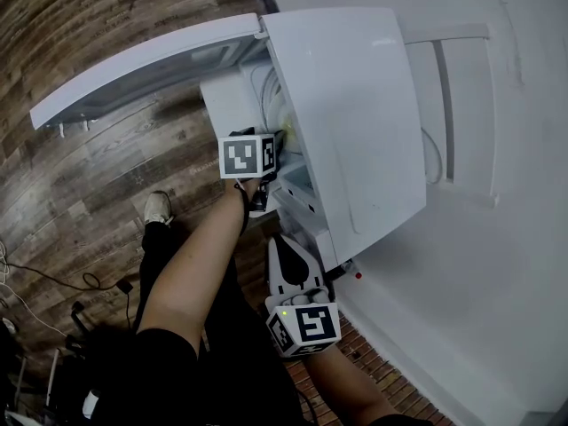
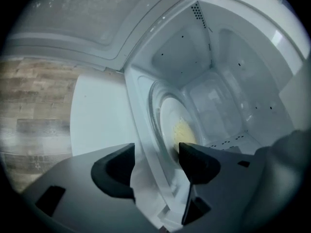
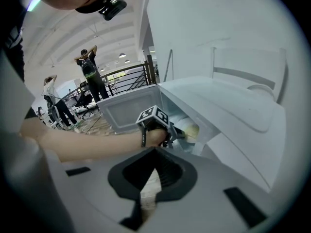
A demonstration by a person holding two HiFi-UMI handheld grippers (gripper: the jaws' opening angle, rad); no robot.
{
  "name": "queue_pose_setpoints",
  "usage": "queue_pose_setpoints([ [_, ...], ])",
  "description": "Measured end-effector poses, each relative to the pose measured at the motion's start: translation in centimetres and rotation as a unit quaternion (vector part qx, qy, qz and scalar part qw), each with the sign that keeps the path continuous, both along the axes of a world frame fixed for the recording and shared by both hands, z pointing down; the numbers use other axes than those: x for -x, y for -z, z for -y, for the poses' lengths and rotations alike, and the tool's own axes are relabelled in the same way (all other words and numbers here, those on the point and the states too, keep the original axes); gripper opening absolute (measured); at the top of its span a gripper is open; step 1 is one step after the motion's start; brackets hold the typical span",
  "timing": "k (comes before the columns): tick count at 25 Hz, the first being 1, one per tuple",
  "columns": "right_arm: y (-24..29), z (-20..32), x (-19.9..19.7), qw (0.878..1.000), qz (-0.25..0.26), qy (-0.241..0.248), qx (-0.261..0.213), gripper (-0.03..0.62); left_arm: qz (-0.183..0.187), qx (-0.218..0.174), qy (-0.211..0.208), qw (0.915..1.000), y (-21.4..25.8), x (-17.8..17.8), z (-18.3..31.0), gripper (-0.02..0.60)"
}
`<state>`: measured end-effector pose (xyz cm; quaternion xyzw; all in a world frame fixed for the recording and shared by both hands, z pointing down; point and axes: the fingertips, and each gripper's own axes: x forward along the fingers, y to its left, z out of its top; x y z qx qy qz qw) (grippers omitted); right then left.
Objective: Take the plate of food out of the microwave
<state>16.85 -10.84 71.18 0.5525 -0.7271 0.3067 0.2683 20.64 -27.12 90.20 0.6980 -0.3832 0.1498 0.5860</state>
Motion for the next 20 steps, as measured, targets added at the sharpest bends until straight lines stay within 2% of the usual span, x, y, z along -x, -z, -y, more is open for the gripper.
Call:
queue_pose_setpoints([
  [6, -0.4, 0.2, 0.1, 1.0, -0.005, 0.0, 0.001, 0.012, -0.095, 0.018, 0.017, 0.9951, 1.4, 0.8, -1.4, 0.151],
  [8, -0.4, 0.2, 0.2, 1.0, -0.007, 0.001, 0.001, 0.012, -0.123, 0.025, 0.027, 0.9917, 1.9, 1.0, -1.6, 0.057],
  [12, -0.4, -0.1, 0.3, 1.0, -0.011, -0.003, 0.003, 0.012, -0.167, 0.046, 0.046, 0.9838, 2.1, 1.3, -2.2, 0.042],
  [16, -0.6, -0.2, 0.5, 1.0, -0.013, -0.004, 0.005, 0.012, -0.25, 0.065, 0.071, 0.9635, 2.7, 1.5, -2.5, 0.014],
  [20, -0.9, -0.4, 0.8, 1.0, -0.015, -0.005, 0.008, 0.012, -0.287, 0.069, 0.083, 0.9518, 2.9, 2.3, -3.2, 0.012],
])
